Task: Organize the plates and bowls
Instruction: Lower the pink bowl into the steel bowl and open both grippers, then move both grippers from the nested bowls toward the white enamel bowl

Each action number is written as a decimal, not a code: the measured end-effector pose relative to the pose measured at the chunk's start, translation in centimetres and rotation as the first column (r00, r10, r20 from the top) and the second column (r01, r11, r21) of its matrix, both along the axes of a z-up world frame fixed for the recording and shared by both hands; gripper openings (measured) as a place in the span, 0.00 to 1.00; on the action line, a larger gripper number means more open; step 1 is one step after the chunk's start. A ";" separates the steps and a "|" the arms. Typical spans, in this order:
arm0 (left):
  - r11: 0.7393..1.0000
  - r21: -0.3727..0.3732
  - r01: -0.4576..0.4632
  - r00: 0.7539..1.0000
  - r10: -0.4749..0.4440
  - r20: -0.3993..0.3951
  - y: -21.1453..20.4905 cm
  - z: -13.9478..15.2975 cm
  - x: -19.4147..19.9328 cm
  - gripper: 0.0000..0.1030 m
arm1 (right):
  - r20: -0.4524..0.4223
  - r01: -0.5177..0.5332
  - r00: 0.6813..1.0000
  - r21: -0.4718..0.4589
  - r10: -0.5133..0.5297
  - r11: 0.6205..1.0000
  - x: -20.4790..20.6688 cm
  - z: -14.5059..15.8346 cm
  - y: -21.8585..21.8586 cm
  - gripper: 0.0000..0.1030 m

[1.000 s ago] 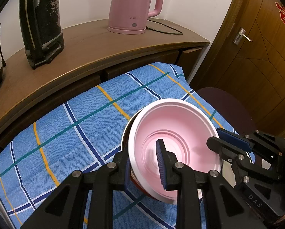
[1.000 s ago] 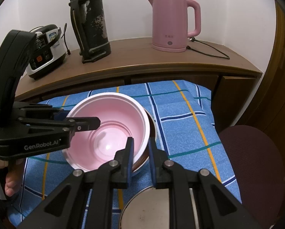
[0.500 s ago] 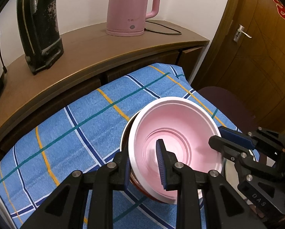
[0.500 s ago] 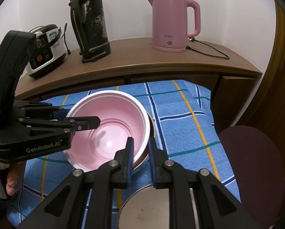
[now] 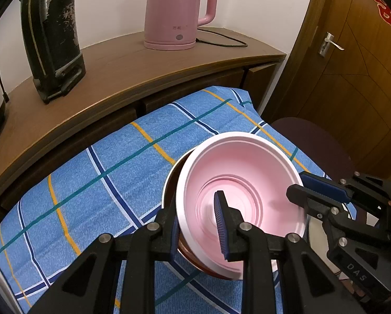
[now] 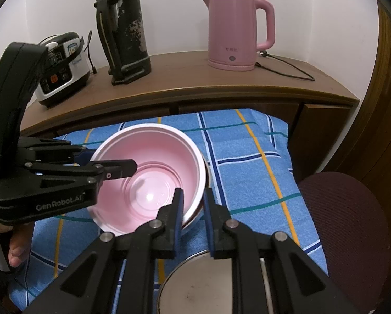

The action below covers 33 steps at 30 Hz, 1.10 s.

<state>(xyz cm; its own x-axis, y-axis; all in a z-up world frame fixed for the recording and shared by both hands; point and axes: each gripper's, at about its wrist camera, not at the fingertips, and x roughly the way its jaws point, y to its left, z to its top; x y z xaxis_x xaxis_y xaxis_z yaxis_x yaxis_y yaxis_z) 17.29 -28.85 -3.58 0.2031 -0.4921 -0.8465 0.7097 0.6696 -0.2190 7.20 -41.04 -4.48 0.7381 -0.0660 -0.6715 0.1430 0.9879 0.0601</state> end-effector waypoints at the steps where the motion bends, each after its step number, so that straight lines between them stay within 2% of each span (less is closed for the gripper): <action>1: 1.000 0.000 0.000 1.000 0.000 0.000 0.0 0.0 0.0 0.26 | 0.000 0.000 1.000 0.001 0.000 1.000 0.0 0.0 0.0 0.16; 12: 1.000 0.000 -0.001 1.000 0.001 0.005 0.0 -0.1 -0.1 0.26 | -0.004 -0.006 1.000 0.000 0.006 1.000 0.1 0.0 0.0 0.17; 13: 1.000 0.001 -0.005 1.000 0.005 0.003 0.1 -0.1 -0.1 0.27 | -0.003 -0.011 1.000 0.006 0.011 1.000 0.1 0.1 0.1 0.18; 14: 1.000 -0.002 -0.009 1.000 0.009 -0.006 0.1 -0.1 0.1 0.28 | 0.006 -0.019 1.000 0.024 0.019 1.000 -0.1 0.2 0.1 0.28; 15: 1.000 -0.007 -0.013 1.000 0.012 -0.016 0.2 0.0 0.2 0.33 | 0.019 -0.025 1.000 0.029 0.024 0.999 -0.3 0.4 0.2 0.46; 16: 1.000 -0.019 -0.014 1.000 0.013 -0.028 0.3 0.1 0.3 0.40 | 0.029 -0.028 0.999 0.023 0.028 0.999 -0.5 0.6 0.3 0.51; 17: 0.999 -0.034 -0.017 0.999 0.015 -0.037 0.4 0.3 0.4 0.43 | 0.038 -0.027 0.999 0.008 0.026 1.000 -0.7 0.8 0.5 0.51; 20: 0.998 -0.056 -0.035 0.999 0.034 -0.010 0.7 1.3 0.3 0.63 | 0.053 -0.026 0.998 0.014 0.026 1.000 -1.0 1.2 0.6 0.50; 21: 0.997 -0.050 -0.051 0.999 0.051 0.011 0.9 1.5 0.2 0.73 | 0.060 -0.023 0.998 0.016 0.022 1.000 -1.1 1.3 0.5 0.51; 23: 0.995 -0.063 -0.083 0.995 0.086 0.044 1.4 2.1 0.4 0.75 | 0.069 -0.018 0.997 0.015 0.017 1.000 -1.4 1.5 0.5 0.51; 27: 0.992 -0.083 -0.099 0.995 0.101 0.018 1.9 2.3 0.7 0.75 | 0.083 -0.009 0.997 0.012 0.008 1.000 -2.1 1.8 0.3 0.52; 33: 0.996 -0.087 -0.027 0.997 0.034 0.072 0.9 4.0 -1.7 0.75 | 0.110 0.021 0.994 0.005 -0.022 1.000 -3.9 2.4 -0.7 0.52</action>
<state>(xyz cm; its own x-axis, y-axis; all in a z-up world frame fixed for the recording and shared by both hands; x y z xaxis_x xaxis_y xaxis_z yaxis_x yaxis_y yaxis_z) 15.54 -27.94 0.42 0.2791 -0.5549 -0.7837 0.7057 0.6720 -0.2245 3.33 -41.70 -2.05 0.8057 -0.0804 -0.5868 0.1567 0.9844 0.0802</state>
